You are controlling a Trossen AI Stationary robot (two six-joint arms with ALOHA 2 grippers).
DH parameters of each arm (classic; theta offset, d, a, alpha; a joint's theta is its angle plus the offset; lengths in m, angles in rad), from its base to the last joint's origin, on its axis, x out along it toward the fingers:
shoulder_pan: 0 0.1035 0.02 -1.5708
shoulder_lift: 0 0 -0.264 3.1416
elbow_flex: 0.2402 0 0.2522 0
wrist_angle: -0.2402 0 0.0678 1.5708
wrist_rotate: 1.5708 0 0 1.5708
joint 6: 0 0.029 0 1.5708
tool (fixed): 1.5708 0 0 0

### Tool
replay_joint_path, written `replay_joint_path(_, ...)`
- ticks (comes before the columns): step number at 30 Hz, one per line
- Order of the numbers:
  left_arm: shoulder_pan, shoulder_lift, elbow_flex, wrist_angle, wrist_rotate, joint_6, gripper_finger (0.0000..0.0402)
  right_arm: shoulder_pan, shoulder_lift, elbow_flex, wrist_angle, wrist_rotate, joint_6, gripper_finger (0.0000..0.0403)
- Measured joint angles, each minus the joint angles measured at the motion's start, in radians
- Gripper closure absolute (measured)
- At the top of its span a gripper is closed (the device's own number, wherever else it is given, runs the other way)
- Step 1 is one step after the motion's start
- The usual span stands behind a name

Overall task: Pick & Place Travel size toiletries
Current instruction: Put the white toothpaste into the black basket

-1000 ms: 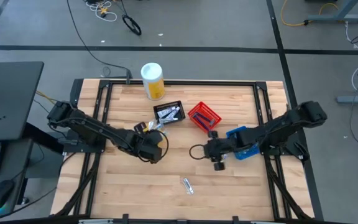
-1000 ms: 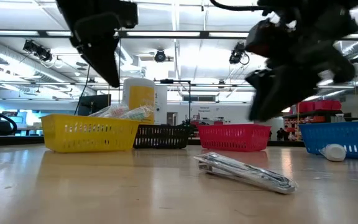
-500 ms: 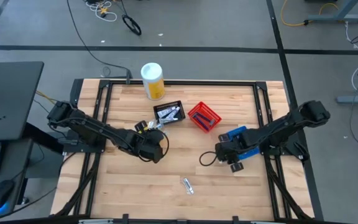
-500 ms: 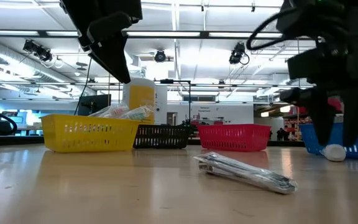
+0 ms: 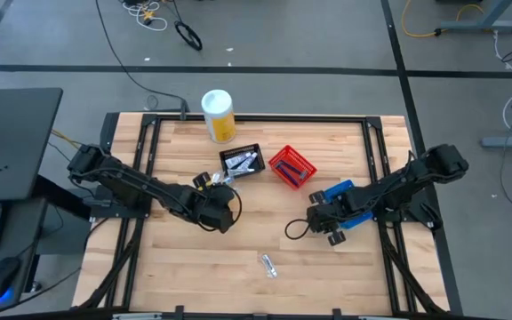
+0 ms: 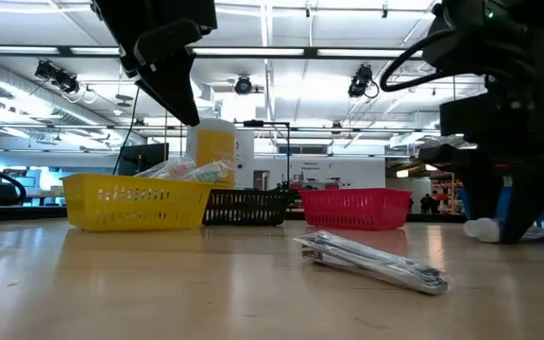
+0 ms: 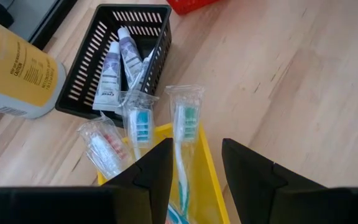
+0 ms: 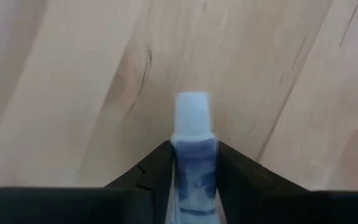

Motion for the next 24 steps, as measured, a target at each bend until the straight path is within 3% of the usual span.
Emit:
replay_joint_path(6, 0.0, 0.0, 0.0, 0.008, -0.009, 0.0, 0.0256, -0.009, 0.0, -0.001, 0.109, -0.053, 0.134, 0.0316)
replay_joint_path(10, 0.0, 0.0, 0.0, 0.07, -0.027, 0.0, 0.0256, -0.01, 0.0, -0.001, 0.282, -0.049, 0.149, 0.0323)
replay_joint_path(20, 0.001, 0.0, 0.0, 0.355, 0.022, 0.226, 0.0256, -0.048, -0.001, 0.001, 1.067, 0.292, 0.123, 0.0324)
replay_joint_path(24, 0.005, 0.0, 0.0, 0.468, 0.024, 0.304, 0.0256, -0.07, -0.001, 0.001, 1.268, 0.401, 0.163, 0.0324)
